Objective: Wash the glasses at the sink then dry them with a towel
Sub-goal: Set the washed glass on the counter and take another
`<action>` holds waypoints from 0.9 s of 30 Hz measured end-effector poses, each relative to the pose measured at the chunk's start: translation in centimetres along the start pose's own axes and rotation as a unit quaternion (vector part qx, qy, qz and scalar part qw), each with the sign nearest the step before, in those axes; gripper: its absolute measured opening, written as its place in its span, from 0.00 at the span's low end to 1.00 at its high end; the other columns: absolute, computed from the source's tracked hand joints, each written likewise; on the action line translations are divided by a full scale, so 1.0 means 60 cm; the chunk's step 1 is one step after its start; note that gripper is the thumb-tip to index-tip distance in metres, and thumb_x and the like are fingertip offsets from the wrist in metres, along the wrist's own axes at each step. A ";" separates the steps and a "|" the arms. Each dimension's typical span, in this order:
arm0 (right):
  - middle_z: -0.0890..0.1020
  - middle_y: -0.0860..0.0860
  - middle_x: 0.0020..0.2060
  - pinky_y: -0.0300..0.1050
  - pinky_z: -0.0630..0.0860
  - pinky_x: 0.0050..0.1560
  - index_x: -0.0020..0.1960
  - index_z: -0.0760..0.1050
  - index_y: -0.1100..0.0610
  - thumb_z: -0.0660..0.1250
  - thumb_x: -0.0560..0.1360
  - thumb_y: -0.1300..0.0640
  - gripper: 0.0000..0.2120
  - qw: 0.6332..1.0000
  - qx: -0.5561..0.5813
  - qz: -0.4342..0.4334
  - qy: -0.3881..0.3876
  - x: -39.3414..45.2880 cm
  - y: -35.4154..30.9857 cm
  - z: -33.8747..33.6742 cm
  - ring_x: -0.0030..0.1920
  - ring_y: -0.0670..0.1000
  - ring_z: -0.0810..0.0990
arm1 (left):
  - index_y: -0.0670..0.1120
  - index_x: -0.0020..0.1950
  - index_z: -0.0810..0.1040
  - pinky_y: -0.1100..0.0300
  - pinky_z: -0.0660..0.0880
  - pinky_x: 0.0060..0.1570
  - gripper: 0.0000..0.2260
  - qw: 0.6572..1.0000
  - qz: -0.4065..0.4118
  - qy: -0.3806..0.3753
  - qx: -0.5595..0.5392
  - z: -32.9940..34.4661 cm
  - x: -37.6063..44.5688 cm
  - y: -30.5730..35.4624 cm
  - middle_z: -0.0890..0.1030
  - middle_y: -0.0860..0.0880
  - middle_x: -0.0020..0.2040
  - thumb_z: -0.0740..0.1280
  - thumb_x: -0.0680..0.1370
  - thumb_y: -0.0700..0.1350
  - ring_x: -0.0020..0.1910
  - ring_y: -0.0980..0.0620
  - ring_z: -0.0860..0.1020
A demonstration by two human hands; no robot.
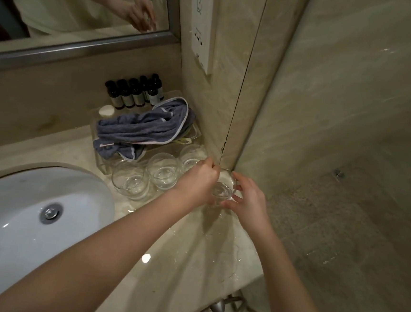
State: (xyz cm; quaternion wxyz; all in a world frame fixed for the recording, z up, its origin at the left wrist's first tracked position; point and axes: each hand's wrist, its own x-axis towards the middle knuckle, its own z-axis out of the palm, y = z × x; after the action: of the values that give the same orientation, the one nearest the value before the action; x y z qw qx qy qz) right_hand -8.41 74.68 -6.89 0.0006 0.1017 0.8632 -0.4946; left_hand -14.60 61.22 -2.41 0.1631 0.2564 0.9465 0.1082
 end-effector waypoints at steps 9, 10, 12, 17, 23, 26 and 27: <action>0.73 0.50 0.55 0.42 0.78 0.54 0.69 0.70 0.61 0.79 0.61 0.69 0.39 1.000 0.000 -0.001 -0.004 0.006 -0.004 0.012 0.56 0.50 0.75 | 0.40 0.63 0.74 0.56 0.70 0.59 0.31 1.000 -0.002 0.023 0.019 -0.003 -0.003 -0.014 0.69 0.44 0.60 0.77 0.67 0.55 0.62 0.46 0.69; 0.73 0.49 0.55 0.41 0.78 0.53 0.69 0.70 0.61 0.78 0.61 0.69 0.38 1.000 0.000 0.000 -0.006 0.007 -0.006 0.012 0.55 0.50 0.75 | 0.40 0.64 0.74 0.55 0.70 0.60 0.32 0.999 -0.002 0.022 0.023 -0.004 -0.002 -0.016 0.70 0.44 0.59 0.78 0.66 0.55 0.62 0.46 0.69; 0.73 0.50 0.54 0.41 0.78 0.53 0.69 0.71 0.61 0.78 0.61 0.70 0.38 1.000 -0.003 -0.003 -0.007 0.011 -0.008 0.014 0.55 0.51 0.76 | 0.41 0.66 0.73 0.55 0.69 0.60 0.34 0.999 -0.001 0.023 0.033 -0.005 -0.001 -0.020 0.70 0.44 0.59 0.78 0.66 0.56 0.62 0.46 0.68; 0.72 0.49 0.54 0.38 0.77 0.51 0.68 0.71 0.60 0.77 0.61 0.71 0.37 1.000 0.001 -0.006 -0.001 0.013 -0.009 0.019 0.55 0.49 0.75 | 0.44 0.68 0.72 0.58 0.64 0.58 0.35 0.998 0.004 0.039 0.058 -0.003 -0.005 -0.029 0.68 0.47 0.60 0.77 0.66 0.58 0.62 0.48 0.67; 0.72 0.47 0.54 0.30 0.75 0.47 0.68 0.71 0.59 0.78 0.61 0.71 0.37 1.000 0.004 -0.005 0.004 0.011 -0.007 0.021 0.54 0.49 0.76 | 0.45 0.71 0.69 0.56 0.63 0.60 0.36 0.997 0.012 0.036 0.064 0.000 -0.007 -0.032 0.68 0.47 0.62 0.76 0.67 0.57 0.62 0.48 0.66; 0.72 0.47 0.54 0.25 0.74 0.45 0.68 0.71 0.59 0.78 0.62 0.70 0.37 1.000 0.010 -0.001 0.001 0.008 -0.007 0.021 0.54 0.47 0.75 | 0.45 0.72 0.68 0.57 0.63 0.61 0.37 0.996 0.018 0.041 0.076 0.003 -0.009 -0.035 0.67 0.46 0.63 0.75 0.69 0.57 0.63 0.48 0.66; 0.72 0.47 0.55 0.24 0.73 0.45 0.68 0.71 0.59 0.78 0.62 0.70 0.37 1.000 0.013 0.001 0.000 0.007 -0.007 0.021 0.54 0.47 0.75 | 0.45 0.73 0.67 0.56 0.62 0.62 0.37 0.996 0.020 0.042 0.082 0.004 -0.010 -0.035 0.67 0.46 0.63 0.75 0.69 0.57 0.64 0.48 0.65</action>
State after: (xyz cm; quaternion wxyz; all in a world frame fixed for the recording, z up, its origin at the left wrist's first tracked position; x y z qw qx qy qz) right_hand -9.02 73.46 -7.20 -0.0003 0.1021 0.8568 -0.5054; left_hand -14.96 59.17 -3.07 0.0995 0.2826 0.9530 0.0442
